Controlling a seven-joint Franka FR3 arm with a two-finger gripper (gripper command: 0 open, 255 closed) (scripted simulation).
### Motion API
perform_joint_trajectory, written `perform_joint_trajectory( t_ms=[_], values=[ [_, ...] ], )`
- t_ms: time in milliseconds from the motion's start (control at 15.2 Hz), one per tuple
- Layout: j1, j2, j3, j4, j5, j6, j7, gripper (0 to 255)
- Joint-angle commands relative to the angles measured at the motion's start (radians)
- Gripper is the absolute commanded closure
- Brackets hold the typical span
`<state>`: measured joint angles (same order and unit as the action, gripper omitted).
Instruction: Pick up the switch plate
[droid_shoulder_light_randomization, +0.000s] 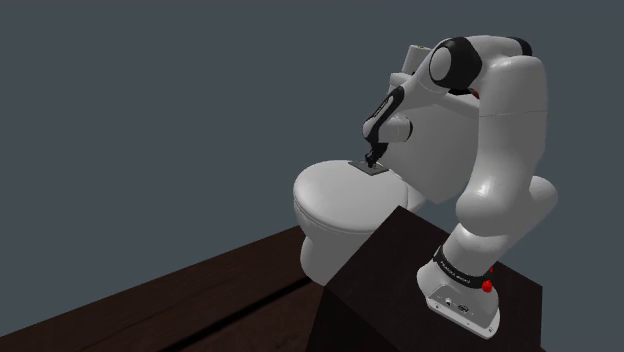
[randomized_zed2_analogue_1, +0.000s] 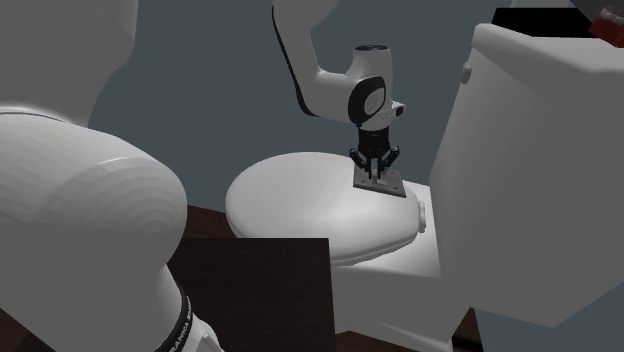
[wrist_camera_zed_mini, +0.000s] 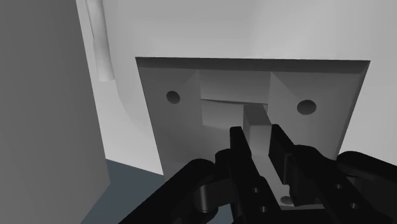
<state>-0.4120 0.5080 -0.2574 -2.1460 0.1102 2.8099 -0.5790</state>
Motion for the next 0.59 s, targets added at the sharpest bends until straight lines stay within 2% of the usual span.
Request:
perform_joint_trajectory(
  t_ms=[0,528],
  values=[
    [0.004,-0.013,-0.005,-0.004,-0.004,-0.009,0.002,255],
    [0.032,-0.106,-0.04,-0.014,-0.039,-0.092,0.021,255]
  ],
)
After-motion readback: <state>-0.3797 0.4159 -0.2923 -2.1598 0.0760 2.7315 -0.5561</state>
